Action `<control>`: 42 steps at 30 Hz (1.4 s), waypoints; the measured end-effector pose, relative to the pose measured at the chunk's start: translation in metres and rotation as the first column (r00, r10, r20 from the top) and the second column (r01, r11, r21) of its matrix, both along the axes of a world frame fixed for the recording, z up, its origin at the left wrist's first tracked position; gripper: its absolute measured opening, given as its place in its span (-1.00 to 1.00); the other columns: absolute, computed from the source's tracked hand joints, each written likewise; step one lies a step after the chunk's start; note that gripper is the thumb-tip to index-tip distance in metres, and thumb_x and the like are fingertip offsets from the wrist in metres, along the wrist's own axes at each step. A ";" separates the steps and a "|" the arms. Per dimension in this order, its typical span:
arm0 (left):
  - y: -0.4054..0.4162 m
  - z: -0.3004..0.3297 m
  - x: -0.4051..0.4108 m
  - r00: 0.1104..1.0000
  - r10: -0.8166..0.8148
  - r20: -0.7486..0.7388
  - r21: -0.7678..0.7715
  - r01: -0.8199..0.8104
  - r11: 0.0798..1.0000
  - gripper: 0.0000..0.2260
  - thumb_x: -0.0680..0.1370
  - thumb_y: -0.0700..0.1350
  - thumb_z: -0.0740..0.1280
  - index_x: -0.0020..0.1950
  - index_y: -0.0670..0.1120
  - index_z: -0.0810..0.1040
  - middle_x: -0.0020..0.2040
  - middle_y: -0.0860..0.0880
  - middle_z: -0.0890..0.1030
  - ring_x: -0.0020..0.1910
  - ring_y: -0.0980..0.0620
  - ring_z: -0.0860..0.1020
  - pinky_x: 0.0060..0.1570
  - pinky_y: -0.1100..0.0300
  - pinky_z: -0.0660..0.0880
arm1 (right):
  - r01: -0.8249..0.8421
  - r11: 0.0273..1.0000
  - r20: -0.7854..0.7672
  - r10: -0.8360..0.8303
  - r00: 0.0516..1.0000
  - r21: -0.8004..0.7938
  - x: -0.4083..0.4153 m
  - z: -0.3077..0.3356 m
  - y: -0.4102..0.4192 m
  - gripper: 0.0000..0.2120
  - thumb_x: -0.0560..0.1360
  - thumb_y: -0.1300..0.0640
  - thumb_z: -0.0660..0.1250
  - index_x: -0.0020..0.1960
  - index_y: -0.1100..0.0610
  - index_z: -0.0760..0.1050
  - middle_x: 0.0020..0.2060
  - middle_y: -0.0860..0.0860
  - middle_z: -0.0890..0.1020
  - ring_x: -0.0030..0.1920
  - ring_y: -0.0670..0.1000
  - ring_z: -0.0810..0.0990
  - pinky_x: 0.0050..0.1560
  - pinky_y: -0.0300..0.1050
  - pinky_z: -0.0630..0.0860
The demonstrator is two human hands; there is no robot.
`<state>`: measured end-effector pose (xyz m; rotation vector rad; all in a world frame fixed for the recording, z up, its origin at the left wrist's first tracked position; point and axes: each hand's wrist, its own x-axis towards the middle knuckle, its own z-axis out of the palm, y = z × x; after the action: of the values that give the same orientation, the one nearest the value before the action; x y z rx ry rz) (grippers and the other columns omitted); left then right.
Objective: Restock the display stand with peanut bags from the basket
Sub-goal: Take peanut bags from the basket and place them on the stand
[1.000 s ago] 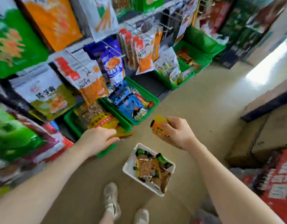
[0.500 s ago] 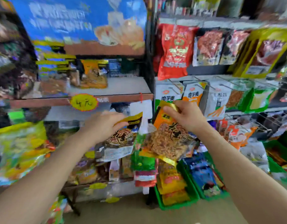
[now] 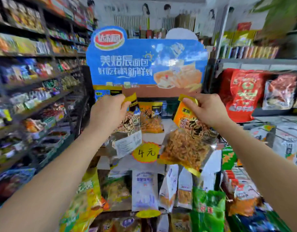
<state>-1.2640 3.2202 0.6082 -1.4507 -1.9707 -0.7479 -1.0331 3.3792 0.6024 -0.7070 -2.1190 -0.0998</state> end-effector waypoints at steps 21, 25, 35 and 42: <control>0.193 -0.033 -0.050 0.843 0.062 0.535 -0.402 0.189 0.896 -0.67 0.61 -0.02 0.10 -0.27 -0.13 0.45 -0.49 -0.06 0.40 -0.55 -0.01 0.34 -0.52 0.23 0.26 | -0.268 0.952 0.221 0.296 0.929 -0.147 -0.104 0.009 0.178 -0.52 0.52 -0.13 0.18 -0.48 0.08 0.21 -0.60 -0.01 0.24 -0.56 -0.01 0.24 -0.42 -0.10 0.17; 0.211 -0.057 -0.073 0.957 0.163 0.238 -0.535 -0.011 0.845 -0.76 0.56 -0.04 0.24 0.13 -0.13 0.54 -0.14 -0.07 0.61 -0.20 -0.07 0.57 -0.19 0.09 0.52 | -0.394 0.846 0.123 0.462 0.878 -0.360 -0.091 0.014 0.196 -0.52 0.52 -0.08 0.19 -0.48 0.07 0.13 -0.57 -0.03 0.16 -0.58 -0.07 0.17 -0.43 -0.17 0.10; 0.215 -0.059 -0.086 0.990 0.139 -0.037 -0.698 -0.125 0.705 -0.81 0.60 -0.04 0.21 -0.06 -0.16 0.45 -0.32 -0.04 0.40 -0.38 -0.04 0.40 -0.38 0.10 0.38 | -0.263 0.892 0.323 0.387 0.863 -0.367 -0.147 -0.028 0.198 -0.49 0.52 -0.13 0.21 -0.46 0.13 0.19 -0.57 0.01 0.24 -0.53 0.00 0.23 -0.42 -0.12 0.16; 0.187 -0.056 -0.105 0.970 0.201 -0.140 -0.505 -0.244 0.828 -0.70 0.56 -0.24 0.23 0.26 -0.13 0.27 -0.39 -0.05 0.38 -0.50 -0.02 0.36 -0.61 0.17 0.18 | 0.103 0.991 0.424 -0.058 0.904 -0.083 -0.191 -0.064 0.188 -0.61 0.54 -0.12 0.16 0.17 0.17 0.41 0.07 0.12 0.56 0.12 0.18 0.49 0.03 0.04 0.44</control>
<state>-1.3690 3.4074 0.5517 -1.4647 -2.3371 -0.0372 -1.2237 3.5669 0.5380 -0.8993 -2.5219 -0.2052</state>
